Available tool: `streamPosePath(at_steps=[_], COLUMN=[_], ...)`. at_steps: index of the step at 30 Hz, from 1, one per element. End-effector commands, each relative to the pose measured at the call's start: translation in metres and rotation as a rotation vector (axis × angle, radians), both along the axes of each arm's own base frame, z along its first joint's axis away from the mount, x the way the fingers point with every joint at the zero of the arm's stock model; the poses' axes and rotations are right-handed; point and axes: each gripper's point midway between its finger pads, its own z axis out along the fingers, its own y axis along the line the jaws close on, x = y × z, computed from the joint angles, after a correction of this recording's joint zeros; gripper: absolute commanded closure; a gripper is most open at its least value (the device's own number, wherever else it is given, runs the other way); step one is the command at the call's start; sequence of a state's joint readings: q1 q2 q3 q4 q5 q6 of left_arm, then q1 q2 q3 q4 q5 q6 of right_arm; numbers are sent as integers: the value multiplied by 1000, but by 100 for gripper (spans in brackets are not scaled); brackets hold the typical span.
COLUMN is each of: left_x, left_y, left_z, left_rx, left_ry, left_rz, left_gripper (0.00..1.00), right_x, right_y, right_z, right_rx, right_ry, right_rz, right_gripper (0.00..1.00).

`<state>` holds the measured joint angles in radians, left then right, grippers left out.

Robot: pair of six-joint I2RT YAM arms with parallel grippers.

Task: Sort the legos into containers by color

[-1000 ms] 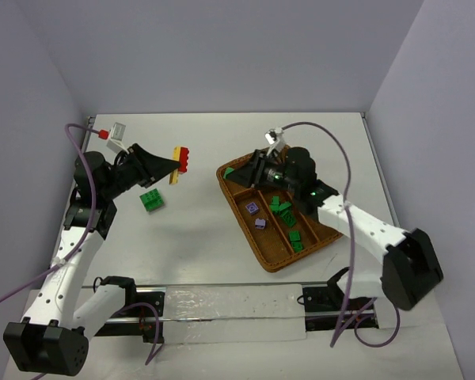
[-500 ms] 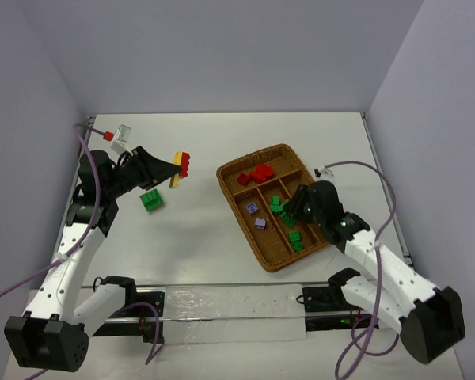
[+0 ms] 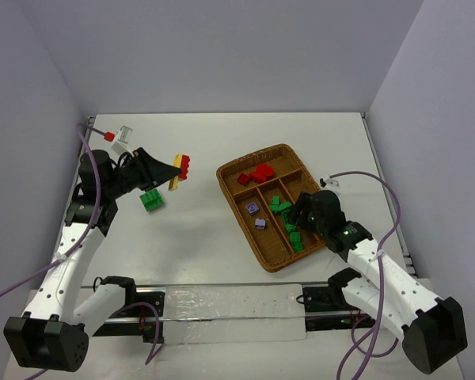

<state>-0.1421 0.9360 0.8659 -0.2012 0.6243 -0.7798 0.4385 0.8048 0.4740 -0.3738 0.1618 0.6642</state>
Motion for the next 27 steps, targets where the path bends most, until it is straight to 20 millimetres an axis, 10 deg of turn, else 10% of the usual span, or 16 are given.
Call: streamPosePath(at_steps=[1, 6, 16, 27], left_x=[1, -3, -23, -39], left_y=[1, -10, -28, -35], left_z=[23, 12, 0, 16], left_rx=[-1, -30, -102, -126], left_ry=[-77, -61, -107, -158], left_rz=[-6, -96, -271, -362], left_gripper=[100, 100, 100, 100], right_x=[9, 23, 20, 39], right_y=[4, 22, 173, 248], right_z=[17, 71, 227, 253], right_rx=[16, 73, 465, 723], right_ry=[-68, -210, -655, -591], right_rz=[14, 73, 666, 903], right_gripper=[34, 34, 30, 23])
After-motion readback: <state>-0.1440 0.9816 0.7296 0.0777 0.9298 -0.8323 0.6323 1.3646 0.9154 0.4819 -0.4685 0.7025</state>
